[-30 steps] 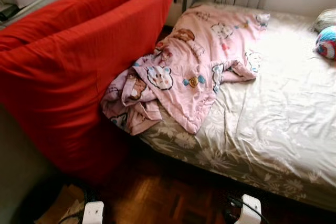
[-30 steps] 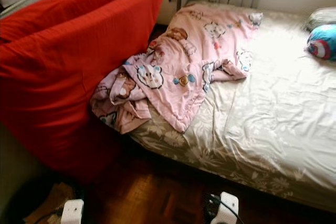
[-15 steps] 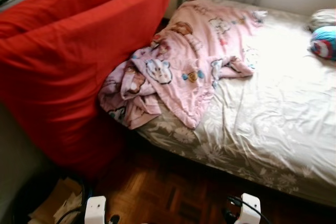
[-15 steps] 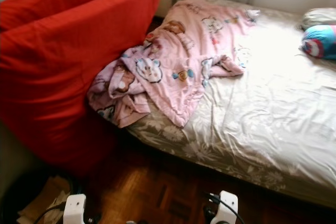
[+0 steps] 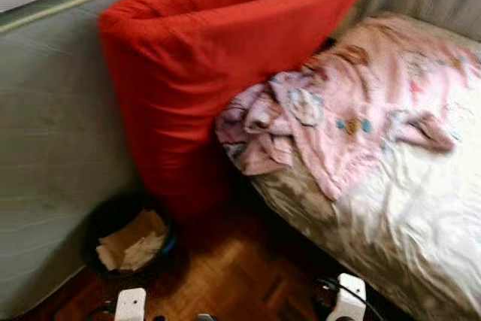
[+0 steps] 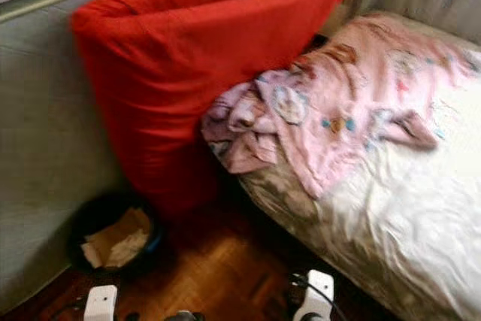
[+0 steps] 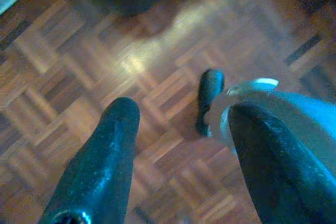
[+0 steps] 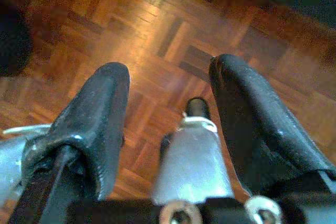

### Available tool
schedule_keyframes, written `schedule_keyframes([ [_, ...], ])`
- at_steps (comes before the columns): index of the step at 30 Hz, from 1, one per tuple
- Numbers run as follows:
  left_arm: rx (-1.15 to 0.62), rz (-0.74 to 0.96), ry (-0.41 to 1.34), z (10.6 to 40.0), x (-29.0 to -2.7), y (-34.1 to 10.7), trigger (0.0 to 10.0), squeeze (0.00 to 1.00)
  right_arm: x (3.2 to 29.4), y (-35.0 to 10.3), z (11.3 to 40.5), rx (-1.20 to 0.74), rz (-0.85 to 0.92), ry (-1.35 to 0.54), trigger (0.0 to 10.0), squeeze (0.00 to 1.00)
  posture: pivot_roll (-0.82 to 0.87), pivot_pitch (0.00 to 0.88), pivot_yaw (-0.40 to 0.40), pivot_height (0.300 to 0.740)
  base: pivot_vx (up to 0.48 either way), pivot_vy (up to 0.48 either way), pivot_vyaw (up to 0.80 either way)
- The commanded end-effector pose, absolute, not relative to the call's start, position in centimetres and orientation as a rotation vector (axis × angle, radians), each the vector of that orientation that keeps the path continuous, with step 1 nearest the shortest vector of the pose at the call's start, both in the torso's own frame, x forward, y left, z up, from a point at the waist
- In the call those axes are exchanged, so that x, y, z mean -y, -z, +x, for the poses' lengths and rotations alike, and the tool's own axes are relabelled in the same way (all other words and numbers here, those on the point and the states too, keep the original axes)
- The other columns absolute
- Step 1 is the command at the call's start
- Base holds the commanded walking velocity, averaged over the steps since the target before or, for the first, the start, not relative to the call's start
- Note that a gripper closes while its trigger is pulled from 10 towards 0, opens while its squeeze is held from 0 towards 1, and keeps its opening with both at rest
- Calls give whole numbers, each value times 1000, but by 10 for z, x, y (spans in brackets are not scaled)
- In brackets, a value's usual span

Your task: Clean up the room

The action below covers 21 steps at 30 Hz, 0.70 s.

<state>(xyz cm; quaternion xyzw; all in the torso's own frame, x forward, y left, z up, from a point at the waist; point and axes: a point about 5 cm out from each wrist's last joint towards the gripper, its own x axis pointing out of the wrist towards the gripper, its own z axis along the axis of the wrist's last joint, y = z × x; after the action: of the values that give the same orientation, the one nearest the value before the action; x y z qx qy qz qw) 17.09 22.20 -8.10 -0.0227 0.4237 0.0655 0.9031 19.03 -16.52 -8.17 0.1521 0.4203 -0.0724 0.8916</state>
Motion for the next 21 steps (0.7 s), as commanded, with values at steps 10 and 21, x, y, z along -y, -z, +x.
schedule_keyframes([
  [10, -903, -55, -126, 164, -217, 85, 10000, 0, 173, 88, 177, -905, 334, 203, 10000, 0, 125, 162, -31, 740, 156, 0, 0],
  [21, -900, -55, -123, 164, -217, 85, 10000, 0, 173, 87, 177, -900, 333, 193, 10000, 0, 123, 165, -32, 740, 308, 0, 0],
])
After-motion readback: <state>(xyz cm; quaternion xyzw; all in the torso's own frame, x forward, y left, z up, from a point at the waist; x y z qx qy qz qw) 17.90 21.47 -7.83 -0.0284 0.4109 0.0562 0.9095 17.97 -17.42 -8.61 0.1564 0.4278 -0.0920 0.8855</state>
